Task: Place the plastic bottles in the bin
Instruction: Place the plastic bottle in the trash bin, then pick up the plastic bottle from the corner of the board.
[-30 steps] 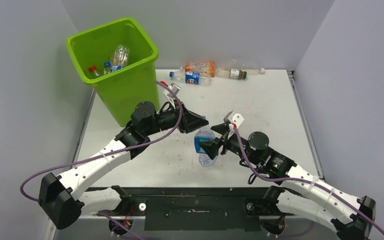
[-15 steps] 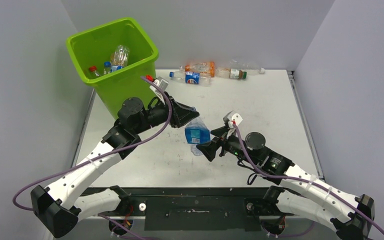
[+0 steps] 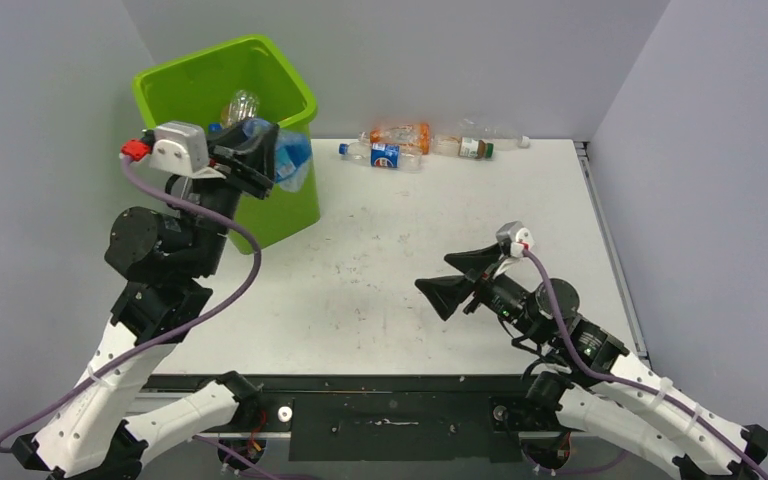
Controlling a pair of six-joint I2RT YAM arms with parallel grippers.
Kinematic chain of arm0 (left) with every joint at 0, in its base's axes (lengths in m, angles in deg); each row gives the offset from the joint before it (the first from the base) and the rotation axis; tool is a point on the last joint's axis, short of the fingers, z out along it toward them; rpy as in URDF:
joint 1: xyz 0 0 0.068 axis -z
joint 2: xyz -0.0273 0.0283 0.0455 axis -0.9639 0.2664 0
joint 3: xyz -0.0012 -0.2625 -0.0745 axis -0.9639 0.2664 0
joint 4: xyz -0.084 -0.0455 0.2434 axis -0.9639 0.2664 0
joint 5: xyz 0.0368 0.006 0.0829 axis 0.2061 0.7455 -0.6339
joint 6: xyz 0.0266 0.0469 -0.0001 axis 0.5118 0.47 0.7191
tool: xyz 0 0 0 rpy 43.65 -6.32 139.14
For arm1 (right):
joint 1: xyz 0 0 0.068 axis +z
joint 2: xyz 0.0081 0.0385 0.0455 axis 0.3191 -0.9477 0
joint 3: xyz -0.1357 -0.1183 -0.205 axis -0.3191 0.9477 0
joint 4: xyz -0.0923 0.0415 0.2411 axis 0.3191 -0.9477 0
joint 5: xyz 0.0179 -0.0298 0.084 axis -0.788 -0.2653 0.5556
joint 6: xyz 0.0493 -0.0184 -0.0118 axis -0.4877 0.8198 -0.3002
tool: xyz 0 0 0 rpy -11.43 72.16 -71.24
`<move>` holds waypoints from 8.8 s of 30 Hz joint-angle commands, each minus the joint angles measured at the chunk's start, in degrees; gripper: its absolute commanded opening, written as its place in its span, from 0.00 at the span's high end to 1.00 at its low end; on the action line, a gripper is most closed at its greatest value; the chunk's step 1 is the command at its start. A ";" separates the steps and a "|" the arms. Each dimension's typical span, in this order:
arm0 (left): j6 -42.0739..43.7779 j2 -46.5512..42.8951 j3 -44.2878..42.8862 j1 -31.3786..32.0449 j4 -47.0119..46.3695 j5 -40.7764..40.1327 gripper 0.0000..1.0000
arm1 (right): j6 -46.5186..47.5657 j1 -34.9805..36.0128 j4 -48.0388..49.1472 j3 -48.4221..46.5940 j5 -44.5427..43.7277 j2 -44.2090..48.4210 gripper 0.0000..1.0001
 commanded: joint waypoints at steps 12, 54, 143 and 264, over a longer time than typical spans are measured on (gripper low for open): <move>-3.92 23.00 -12.87 -25.37 -34.08 -9.30 1.00 | -17.02 0.24 4.50 15.71 -22.33 12.71 0.10; 2.86 10.06 -3.64 -0.05 -11.30 9.12 0.04 | -9.16 0.09 -9.93 -6.55 -41.88 -4.17 0.10; -1.96 0.43 37.91 15.34 -5.04 -1.43 0.04 | -14.61 -45.31 45.71 -55.69 14.96 -103.06 0.04; 72.56 -0.76 27.66 22.15 -0.42 13.17 0.04 | 1.02 -22.45 -27.93 -23.62 36.84 -21.20 0.95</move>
